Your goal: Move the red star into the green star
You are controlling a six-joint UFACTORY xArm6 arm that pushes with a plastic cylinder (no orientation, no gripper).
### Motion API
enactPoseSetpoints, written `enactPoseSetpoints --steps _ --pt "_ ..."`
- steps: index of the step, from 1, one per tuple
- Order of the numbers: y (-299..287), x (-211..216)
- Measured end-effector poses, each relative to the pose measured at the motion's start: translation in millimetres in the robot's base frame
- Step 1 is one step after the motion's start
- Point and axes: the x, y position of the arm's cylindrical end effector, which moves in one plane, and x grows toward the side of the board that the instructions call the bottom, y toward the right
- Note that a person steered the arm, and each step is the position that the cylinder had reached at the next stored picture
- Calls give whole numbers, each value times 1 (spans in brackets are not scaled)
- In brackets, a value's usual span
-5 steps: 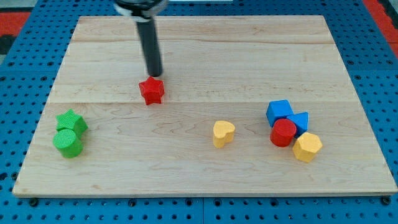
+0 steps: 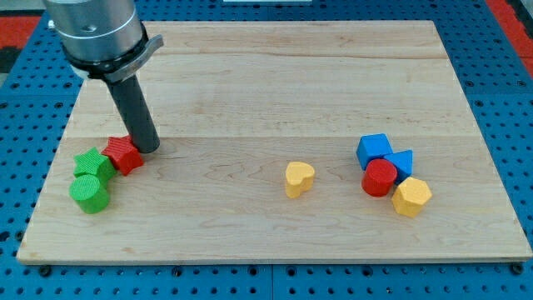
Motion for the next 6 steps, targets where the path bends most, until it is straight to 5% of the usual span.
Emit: enactPoseSetpoints --steps 1,3,6 --pt "15 13" --pt "167 33" --pt "251 73"
